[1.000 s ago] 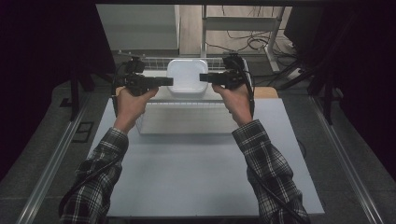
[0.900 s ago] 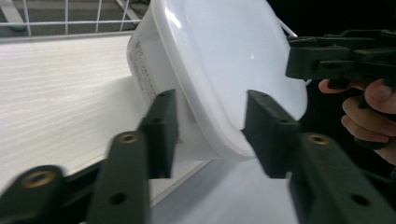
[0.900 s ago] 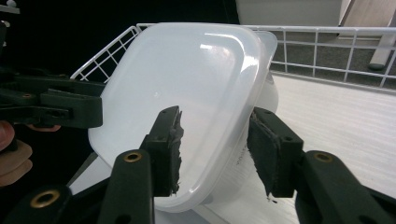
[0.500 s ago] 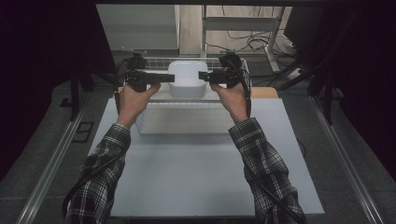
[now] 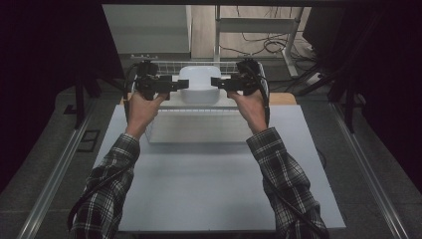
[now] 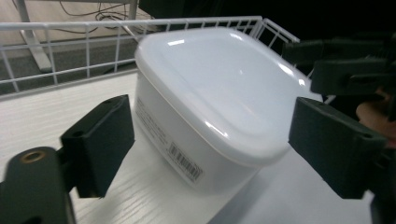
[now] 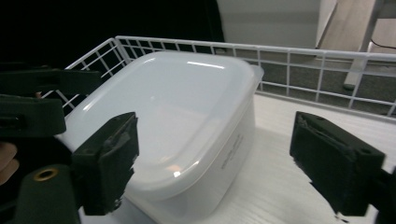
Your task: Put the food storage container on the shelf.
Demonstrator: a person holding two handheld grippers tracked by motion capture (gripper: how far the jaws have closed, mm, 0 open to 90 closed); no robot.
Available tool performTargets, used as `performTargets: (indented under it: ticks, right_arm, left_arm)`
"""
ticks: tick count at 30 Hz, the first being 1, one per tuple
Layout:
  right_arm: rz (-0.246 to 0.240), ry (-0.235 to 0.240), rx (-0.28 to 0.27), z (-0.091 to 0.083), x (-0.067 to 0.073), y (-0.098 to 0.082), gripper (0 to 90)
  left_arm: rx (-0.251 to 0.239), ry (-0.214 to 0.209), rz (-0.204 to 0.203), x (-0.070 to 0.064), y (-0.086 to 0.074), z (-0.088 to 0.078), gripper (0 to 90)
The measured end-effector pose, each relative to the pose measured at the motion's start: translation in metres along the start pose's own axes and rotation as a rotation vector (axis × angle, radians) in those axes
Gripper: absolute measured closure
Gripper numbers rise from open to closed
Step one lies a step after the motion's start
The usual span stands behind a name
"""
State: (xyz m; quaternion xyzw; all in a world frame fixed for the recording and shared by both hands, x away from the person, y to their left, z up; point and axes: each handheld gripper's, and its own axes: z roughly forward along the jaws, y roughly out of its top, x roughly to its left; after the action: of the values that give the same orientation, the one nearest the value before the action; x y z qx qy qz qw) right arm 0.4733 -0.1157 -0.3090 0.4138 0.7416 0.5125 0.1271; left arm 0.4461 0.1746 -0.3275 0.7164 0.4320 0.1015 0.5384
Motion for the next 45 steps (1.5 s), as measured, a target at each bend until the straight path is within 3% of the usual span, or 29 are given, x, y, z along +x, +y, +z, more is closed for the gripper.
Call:
performTargets:
  ticks: [2, 3, 9, 12, 17, 24, 31, 45]
  right_arm:
    - [-0.005, 0.005, -0.002, -0.001, 0.001, -0.001, 11.8]
    - [-0.022, 0.023, -0.005, -0.002, 0.003, -0.006, 9.0]
    - [-0.088, 0.052, 0.004, -0.005, 0.011, -0.017, 5.3]
    - [-0.117, 0.034, 0.017, -0.005, 0.015, -0.022, 5.1]
    - [-0.124, 0.036, 0.027, -0.007, 0.017, -0.028, 4.9]
    - [-0.127, 0.043, 0.037, -0.011, 0.017, -0.036, 4.9]
    - [-0.173, 0.037, 0.05, -0.018, 0.022, -0.044, 4.8]
    - [-0.249, 0.029, 0.053, -0.035, 0.029, -0.065, 4.0]
  left_arm:
    - [-0.006, -0.008, 0.017, -0.001, -0.002, 0.0, 12.2]
    - [-0.008, -0.029, 0.028, -0.003, -0.005, -0.001, 7.5]
    - [0.007, -0.056, 0.079, -0.009, -0.014, -0.007, 5.9]
    - [0.012, -0.07, 0.089, -0.009, -0.019, -0.009, 5.9]
    - [0.019, -0.075, 0.123, -0.013, -0.028, -0.013, 5.8]
    - [0.018, -0.08, 0.136, -0.017, -0.041, -0.02, 5.5]
    - [0.016, -0.092, 0.172, -0.025, -0.053, -0.025, 5.6]
    - [0.031, -0.108, 0.186, -0.038, -0.081, -0.031, 5.4]
